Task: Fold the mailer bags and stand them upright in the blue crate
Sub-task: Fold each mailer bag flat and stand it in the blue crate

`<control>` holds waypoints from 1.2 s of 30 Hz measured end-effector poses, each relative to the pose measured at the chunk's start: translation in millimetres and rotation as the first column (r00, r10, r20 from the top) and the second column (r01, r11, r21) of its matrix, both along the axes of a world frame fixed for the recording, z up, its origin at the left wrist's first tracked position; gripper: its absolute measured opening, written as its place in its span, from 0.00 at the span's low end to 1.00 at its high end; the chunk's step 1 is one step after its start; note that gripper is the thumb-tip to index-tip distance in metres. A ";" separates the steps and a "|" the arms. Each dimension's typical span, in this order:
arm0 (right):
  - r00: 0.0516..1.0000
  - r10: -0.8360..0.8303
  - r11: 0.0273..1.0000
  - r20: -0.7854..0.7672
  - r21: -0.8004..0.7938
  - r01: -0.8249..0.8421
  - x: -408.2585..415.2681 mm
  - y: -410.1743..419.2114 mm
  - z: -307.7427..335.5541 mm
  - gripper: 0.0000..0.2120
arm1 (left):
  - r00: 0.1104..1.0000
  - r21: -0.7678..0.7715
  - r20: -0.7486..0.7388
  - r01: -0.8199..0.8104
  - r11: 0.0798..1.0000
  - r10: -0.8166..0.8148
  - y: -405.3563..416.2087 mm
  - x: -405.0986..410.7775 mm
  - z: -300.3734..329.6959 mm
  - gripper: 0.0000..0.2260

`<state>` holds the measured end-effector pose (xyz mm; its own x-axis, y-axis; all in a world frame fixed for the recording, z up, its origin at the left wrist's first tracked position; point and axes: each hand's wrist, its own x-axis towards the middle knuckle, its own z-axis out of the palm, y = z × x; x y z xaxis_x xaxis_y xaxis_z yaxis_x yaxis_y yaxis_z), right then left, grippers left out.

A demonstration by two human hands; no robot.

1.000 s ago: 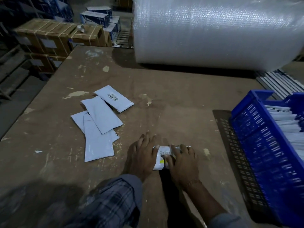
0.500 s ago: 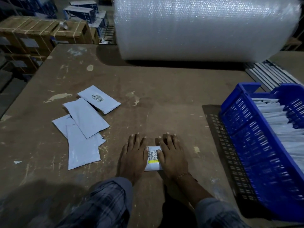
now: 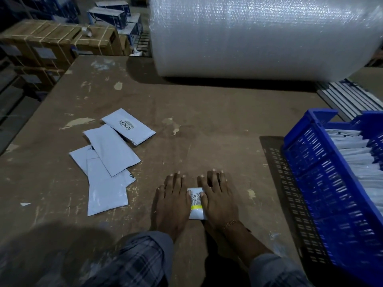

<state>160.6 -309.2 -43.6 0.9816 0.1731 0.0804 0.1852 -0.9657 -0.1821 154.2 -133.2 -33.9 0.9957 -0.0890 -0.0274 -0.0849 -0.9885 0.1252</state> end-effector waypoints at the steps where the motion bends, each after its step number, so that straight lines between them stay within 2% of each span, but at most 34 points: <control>1: 1.000 0.007 1.000 -0.005 -0.003 -0.007 2.2 0.1 0.1 0.27 | 1.000 0.002 0.004 -0.011 1.000 0.011 -2.0 -0.2 0.1 0.27; 8: 0.999 0.004 1.000 -0.050 -0.020 -0.005 13.9 2.2 0.5 0.28 | 0.998 -0.016 -0.034 -0.060 0.998 0.060 -5.4 13.3 -12.6 0.29; 11: 0.998 -0.029 0.999 -0.050 0.022 0.030 1.8 5.2 2.2 0.28 | 1.000 -0.001 -0.003 0.003 1.000 -0.003 0.0 14.6 -18.1 0.29; 17: 0.998 -0.038 0.998 0.049 0.054 0.035 -18.3 10.2 6.4 0.26 | 0.990 0.021 0.054 0.133 0.991 -0.134 16.7 16.6 -17.7 0.29; 23: 0.999 -0.030 0.999 -0.041 0.018 0.031 -7.2 6.3 0.3 0.27 | 0.994 0.073 0.030 0.100 0.992 -0.103 6.3 5.2 -10.8 0.30; 36: 0.999 -0.043 0.998 0.021 0.047 0.042 -25.2 13.9 9.2 0.25 | 0.988 0.043 0.026 0.150 0.988 -0.151 13.8 16.0 -12.4 0.29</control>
<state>135.3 -295.2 -34.3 0.9859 0.1270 0.1087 0.1488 -0.9632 -0.2238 170.2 -119.4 -46.3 0.9714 -0.2372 -0.0055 -0.2360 -0.9684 0.0806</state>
